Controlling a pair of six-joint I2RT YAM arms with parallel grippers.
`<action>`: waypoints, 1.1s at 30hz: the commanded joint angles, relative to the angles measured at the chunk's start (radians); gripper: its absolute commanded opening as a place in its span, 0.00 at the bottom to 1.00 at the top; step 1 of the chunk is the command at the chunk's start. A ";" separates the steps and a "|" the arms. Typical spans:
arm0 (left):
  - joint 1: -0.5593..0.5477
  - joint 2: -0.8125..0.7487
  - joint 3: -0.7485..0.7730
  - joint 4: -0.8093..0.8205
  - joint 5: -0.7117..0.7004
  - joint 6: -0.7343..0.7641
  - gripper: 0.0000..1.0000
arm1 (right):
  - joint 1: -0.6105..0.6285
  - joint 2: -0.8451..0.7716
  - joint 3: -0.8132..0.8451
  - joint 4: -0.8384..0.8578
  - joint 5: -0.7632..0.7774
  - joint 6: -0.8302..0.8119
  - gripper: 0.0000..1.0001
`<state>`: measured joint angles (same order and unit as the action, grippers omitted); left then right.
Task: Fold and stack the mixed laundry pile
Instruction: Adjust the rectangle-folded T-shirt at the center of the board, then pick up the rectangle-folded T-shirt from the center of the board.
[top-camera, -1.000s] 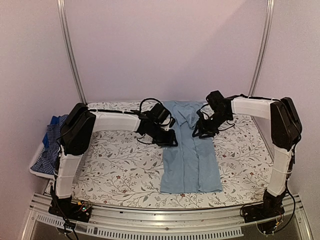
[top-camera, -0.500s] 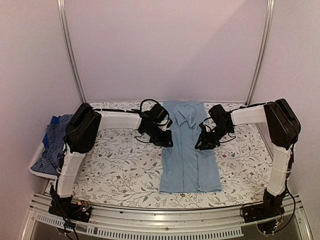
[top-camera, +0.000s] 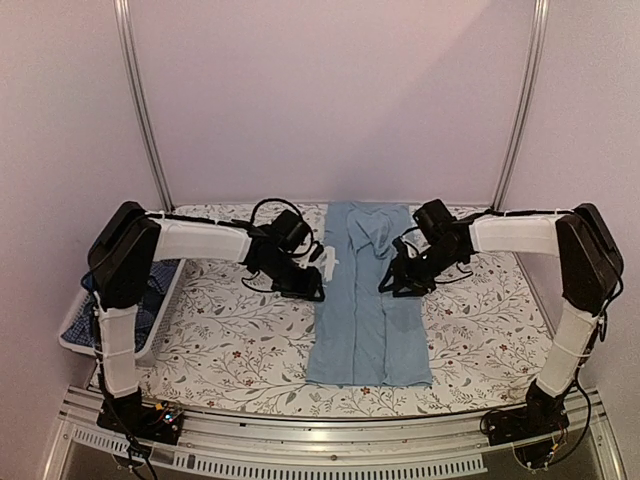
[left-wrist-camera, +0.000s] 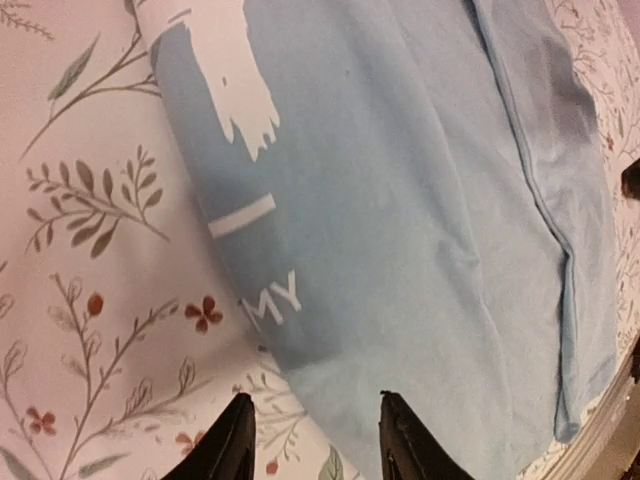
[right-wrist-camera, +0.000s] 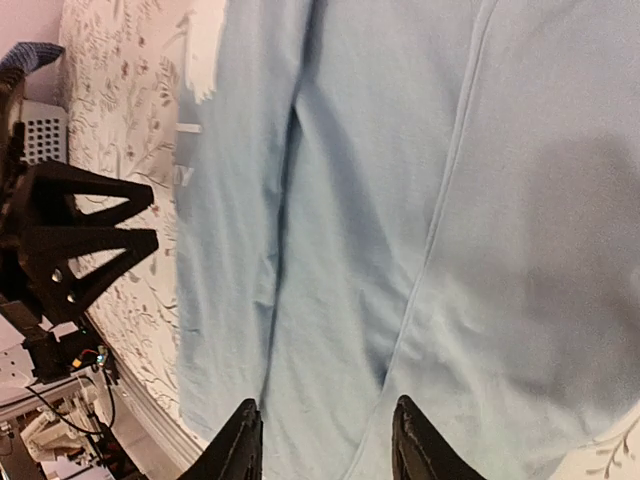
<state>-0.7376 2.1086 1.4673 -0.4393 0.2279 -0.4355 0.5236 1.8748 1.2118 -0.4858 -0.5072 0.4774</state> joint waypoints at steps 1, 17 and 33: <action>-0.003 -0.236 -0.146 0.035 0.025 -0.019 0.43 | 0.003 -0.245 -0.049 -0.086 0.004 0.046 0.45; -0.147 -0.544 -0.757 0.302 0.219 -0.334 0.37 | 0.037 -0.640 -0.702 0.015 -0.018 0.297 0.44; -0.243 -0.369 -0.705 0.359 0.279 -0.308 0.28 | 0.223 -0.475 -0.761 0.174 -0.005 0.389 0.32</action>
<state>-0.9520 1.6997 0.7464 -0.0868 0.5125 -0.7574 0.6910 1.3357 0.4637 -0.3195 -0.5701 0.8276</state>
